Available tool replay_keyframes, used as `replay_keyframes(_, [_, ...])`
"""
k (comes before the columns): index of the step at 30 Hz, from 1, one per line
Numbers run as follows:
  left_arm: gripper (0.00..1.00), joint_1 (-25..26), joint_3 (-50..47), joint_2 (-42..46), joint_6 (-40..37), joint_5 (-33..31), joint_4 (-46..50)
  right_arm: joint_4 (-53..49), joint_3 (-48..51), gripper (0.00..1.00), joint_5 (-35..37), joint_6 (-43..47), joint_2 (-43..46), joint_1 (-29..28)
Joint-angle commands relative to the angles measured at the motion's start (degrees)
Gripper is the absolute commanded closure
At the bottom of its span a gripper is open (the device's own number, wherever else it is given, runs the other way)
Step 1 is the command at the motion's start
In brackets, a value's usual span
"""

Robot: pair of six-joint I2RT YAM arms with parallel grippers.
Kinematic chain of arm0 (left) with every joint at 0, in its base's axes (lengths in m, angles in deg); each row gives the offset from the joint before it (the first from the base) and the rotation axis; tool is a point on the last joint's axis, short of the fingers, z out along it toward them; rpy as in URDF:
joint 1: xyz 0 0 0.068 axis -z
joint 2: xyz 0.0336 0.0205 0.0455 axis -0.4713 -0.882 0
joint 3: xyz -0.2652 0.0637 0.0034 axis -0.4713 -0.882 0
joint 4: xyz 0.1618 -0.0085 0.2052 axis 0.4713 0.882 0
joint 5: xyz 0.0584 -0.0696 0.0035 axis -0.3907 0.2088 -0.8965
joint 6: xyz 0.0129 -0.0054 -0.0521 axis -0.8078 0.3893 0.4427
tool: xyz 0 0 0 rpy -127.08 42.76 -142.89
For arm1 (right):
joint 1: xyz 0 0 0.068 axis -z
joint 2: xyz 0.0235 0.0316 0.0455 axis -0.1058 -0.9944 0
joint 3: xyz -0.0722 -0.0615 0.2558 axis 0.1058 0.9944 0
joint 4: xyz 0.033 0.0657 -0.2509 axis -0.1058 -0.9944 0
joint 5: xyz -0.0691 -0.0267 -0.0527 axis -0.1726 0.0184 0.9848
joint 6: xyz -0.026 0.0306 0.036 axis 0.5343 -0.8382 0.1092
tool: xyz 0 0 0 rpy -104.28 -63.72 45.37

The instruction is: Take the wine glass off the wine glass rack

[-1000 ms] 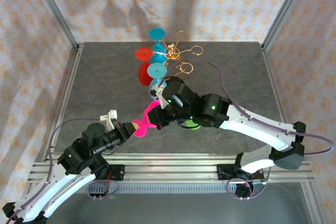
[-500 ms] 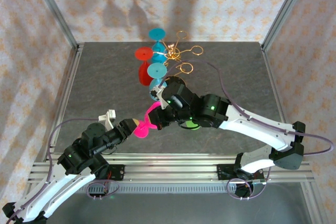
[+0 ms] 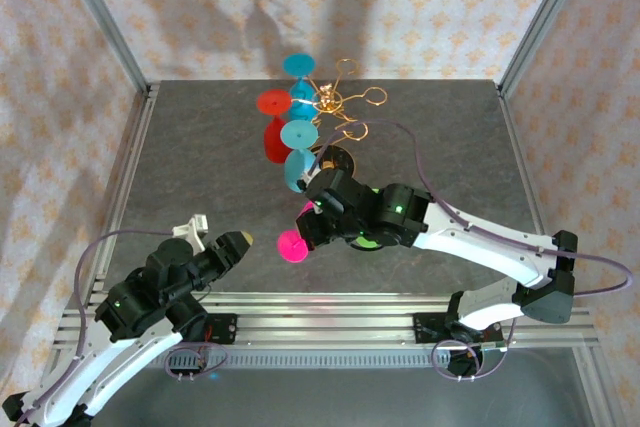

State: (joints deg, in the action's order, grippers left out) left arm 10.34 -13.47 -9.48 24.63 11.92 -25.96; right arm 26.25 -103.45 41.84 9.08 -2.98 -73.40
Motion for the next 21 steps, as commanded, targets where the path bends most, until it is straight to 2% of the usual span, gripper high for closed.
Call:
replay_keyframes(1, [0.42, -0.58, 2.11, 0.46, -1.76, -2.60, 4.14, -2.70, 1.18, 1.00, 4.70, -0.74, -0.40, 0.21])
replay_keyframes(21, [0.41, -0.62, 3.52, 0.11, -2.58, -4.32, 6.45, -4.42, 4.42, 1.00, 15.67, -0.40, -6.25, 0.17])
